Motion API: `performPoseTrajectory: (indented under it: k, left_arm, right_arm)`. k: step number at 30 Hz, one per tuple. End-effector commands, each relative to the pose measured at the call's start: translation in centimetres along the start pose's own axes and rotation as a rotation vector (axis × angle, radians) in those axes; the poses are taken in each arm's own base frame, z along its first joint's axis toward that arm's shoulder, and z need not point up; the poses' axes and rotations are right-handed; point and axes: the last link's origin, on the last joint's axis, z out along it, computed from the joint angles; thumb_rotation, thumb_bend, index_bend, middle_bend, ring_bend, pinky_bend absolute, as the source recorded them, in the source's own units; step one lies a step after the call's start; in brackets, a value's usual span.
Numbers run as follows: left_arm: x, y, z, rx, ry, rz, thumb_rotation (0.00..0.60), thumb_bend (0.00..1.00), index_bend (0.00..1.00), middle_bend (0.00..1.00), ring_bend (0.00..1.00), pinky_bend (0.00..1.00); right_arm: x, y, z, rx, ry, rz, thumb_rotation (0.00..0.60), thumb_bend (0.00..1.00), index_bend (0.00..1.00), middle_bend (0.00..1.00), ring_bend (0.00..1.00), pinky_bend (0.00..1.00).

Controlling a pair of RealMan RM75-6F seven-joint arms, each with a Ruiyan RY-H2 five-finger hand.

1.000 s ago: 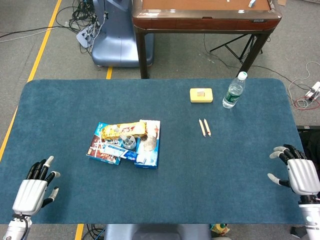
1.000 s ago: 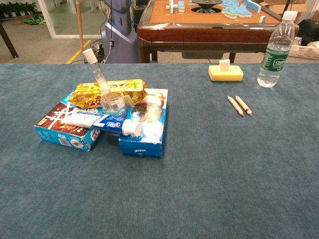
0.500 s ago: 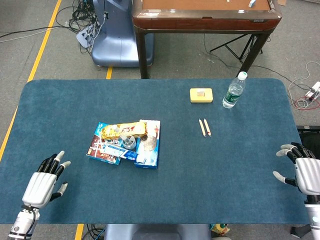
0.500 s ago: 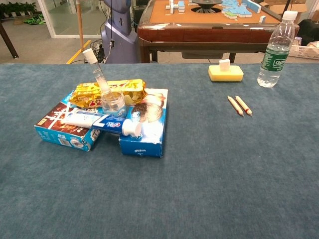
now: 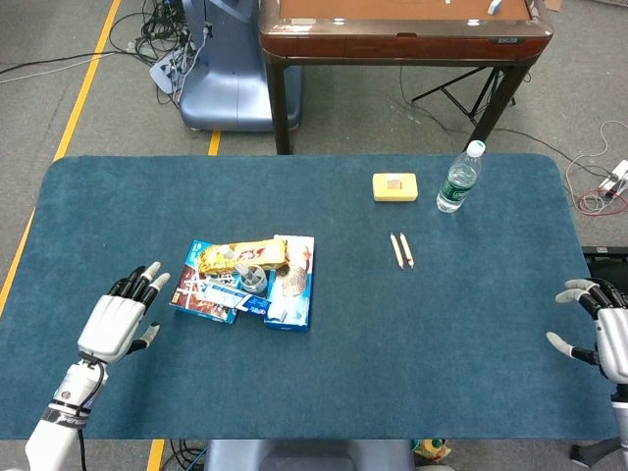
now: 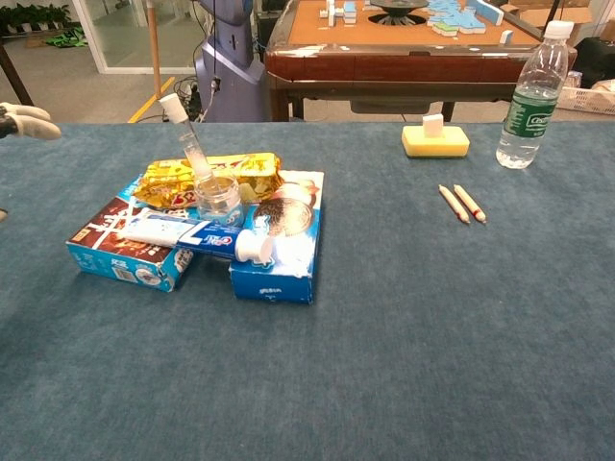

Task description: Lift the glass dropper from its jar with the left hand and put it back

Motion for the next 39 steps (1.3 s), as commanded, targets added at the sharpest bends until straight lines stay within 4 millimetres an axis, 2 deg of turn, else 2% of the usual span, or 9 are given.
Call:
performPoseTrajectory:
  k: [1,4,9,13,18,21,26,39]
  left_arm:
    - [0.5,0.4,1.3,-0.01,-0.01,0.026,0.6,0.35,0.06,0.0,0.04,0.27]
    - [0.6,0.5,2.1,-0.004,-0.02,0.049,0.6,0.35,0.06,0.05,0.14,0.31]
    - [0.7,0.5,3.1,0.014,-0.034,0.082,0.6,0.35,0.06,0.23,0.27,0.48]
    - [0.5,0.5,3.7,0.03,-0.05,0.104,0.6,0.35,0.06,0.48,0.42,0.59]
    - [0.2,0.6,4.1,0.057,-0.088,0.14,0.6,0.36,0.06,0.77,0.58,0.67]
    - [0.2,0.9,4.4,0.071,-0.103,0.158,0.6,0.46,0.06,0.88,0.65,0.72]
    - [0.4,1.5,4.8,0.081,-0.121,0.198,0.6,0.55,0.05,0.93,0.68,0.73]
    - [1.8,4.2,6.7,0.036,-0.118,0.203,0.6,0.57,0.0,0.93,0.68,0.74]
  right_arm:
    - [0.2,0.1,0.0,-0.002,0.006,0.004,0.6,0.07,0.44,0.32,0.21,0.29]
    - [0.4,0.1,-0.1,-0.003,0.011,0.009,0.6,0.07,0.44,0.32,0.21,0.29]
    - [0.5,0.2,-0.1,-0.003,0.014,0.015,0.6,0.07,0.44,0.32,0.21,0.29]
    - [0.7,0.3,-0.1,-0.005,0.019,0.018,0.6,0.07,0.44,0.32,0.21,0.29]
    - [0.9,0.4,-0.1,-0.007,0.027,0.023,0.6,0.07,0.44,0.32,0.21,0.29]
    - [1.0,0.4,-0.1,-0.007,0.029,0.025,0.6,0.07,0.44,0.32,0.21,0.29]
    - [1.1,0.4,-0.2,-0.007,0.033,0.029,0.6,0.07,0.44,0.32,0.21,0.29]
    - [0.9,0.3,-0.2,-0.002,0.025,0.031,0.6,0.07,0.44,0.32,0.21,0.29]
